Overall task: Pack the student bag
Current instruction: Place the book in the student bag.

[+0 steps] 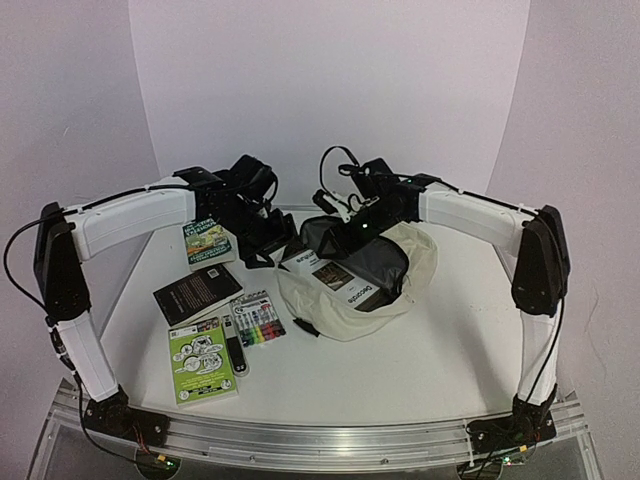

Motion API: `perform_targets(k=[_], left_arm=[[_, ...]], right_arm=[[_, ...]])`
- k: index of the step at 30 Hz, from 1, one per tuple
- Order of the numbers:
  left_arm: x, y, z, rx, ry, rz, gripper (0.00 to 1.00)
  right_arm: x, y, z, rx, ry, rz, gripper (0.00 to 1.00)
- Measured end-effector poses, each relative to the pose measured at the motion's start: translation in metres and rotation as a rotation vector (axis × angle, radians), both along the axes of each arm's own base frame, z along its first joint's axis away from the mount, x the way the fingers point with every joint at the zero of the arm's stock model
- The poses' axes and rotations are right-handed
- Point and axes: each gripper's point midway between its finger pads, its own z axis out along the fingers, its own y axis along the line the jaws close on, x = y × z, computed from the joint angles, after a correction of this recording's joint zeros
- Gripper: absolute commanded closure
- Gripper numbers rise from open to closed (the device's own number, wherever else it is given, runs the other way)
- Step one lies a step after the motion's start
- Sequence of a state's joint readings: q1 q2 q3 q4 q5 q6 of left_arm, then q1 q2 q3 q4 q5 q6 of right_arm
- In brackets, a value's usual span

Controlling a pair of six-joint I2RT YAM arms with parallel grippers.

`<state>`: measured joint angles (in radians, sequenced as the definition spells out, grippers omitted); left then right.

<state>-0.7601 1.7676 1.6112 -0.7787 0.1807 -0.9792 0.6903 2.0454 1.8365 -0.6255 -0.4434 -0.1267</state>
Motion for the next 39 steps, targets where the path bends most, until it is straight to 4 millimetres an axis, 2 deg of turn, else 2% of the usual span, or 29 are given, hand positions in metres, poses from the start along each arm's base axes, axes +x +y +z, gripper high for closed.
perform_targets(k=[5,8,11,15,19,23,27,29,31,36,37,39], left_arm=[[0.006,-0.001,-0.034,0.079,0.073,0.028,0.29],[0.004,0.003,-0.049,0.115,0.114,0.05,0.31],[0.006,0.007,-0.056,0.13,0.134,0.071,0.32],[0.013,0.012,-0.061,0.129,0.147,0.101,0.37],[0.028,0.014,-0.067,0.113,0.141,0.13,0.5],[0.039,0.016,-0.077,0.107,0.147,0.144,0.64],[0.042,0.018,-0.088,0.117,0.166,0.147,0.58],[0.041,0.017,-0.089,0.115,0.171,0.144,0.6],[0.04,0.016,-0.09,0.108,0.179,0.14,0.66],[0.038,0.012,-0.095,0.101,0.203,0.135,0.96],[0.037,0.012,-0.097,0.101,0.207,0.13,0.99],[0.036,0.011,-0.1,0.103,0.215,0.129,1.0]], right_arm=[[0.019,0.013,-0.039,-0.017,0.051,-0.048,0.43],[0.023,0.017,-0.054,-0.029,0.072,-0.061,0.43],[0.027,0.02,-0.059,-0.028,0.075,-0.07,0.42],[0.03,0.028,-0.051,-0.014,0.055,-0.068,0.42],[0.033,0.042,-0.043,0.009,0.023,-0.058,0.41],[0.033,0.05,-0.052,0.004,0.019,-0.05,0.4],[0.032,0.053,-0.07,-0.02,0.032,-0.049,0.4],[0.032,0.053,-0.077,-0.032,0.037,-0.048,0.4],[0.031,0.053,-0.078,-0.035,0.038,-0.047,0.4],[0.032,0.053,-0.078,-0.036,0.031,-0.046,0.39],[0.032,0.053,-0.079,-0.038,0.03,-0.046,0.39],[0.032,0.052,-0.082,-0.045,0.028,-0.047,0.39]])
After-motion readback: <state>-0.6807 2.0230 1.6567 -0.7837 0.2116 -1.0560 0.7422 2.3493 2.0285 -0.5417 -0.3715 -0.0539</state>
